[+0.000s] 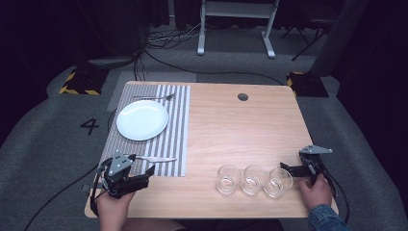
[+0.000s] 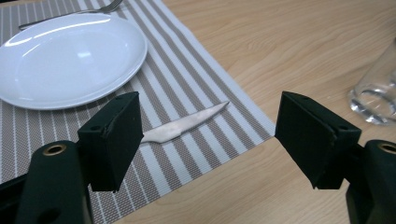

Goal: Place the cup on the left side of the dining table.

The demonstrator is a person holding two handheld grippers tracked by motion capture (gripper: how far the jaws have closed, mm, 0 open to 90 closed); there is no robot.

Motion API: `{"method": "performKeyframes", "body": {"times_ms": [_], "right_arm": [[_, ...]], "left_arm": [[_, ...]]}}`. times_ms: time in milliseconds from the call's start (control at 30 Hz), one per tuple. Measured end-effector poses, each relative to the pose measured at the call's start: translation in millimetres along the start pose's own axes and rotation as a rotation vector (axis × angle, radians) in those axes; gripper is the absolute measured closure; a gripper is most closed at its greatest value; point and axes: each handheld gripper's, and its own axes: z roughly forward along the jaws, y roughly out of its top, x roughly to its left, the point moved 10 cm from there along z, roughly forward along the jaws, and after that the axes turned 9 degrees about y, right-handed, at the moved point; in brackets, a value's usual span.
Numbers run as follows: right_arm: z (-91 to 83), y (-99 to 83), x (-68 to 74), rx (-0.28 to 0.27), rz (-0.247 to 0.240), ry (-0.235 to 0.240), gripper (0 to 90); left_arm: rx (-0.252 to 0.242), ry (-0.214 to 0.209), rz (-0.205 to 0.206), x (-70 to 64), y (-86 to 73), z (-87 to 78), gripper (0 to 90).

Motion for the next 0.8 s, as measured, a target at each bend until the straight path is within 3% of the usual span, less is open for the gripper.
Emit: {"method": "performKeyframes", "body": {"times_ms": [267, 800], "right_arm": [[0.0, 0.0, 0.0, 0.0, 0.0, 0.0, 0.6], [0.0, 0.0, 0.0, 0.0, 0.0, 0.0, 0.7]], "left_arm": [[-0.013, -0.072, -0.028, -10.4, 10.5, -4.7, 23.2], [0.005, -0.154, 0.072, -46.7, 30.1, 13.1, 22.8]]}}
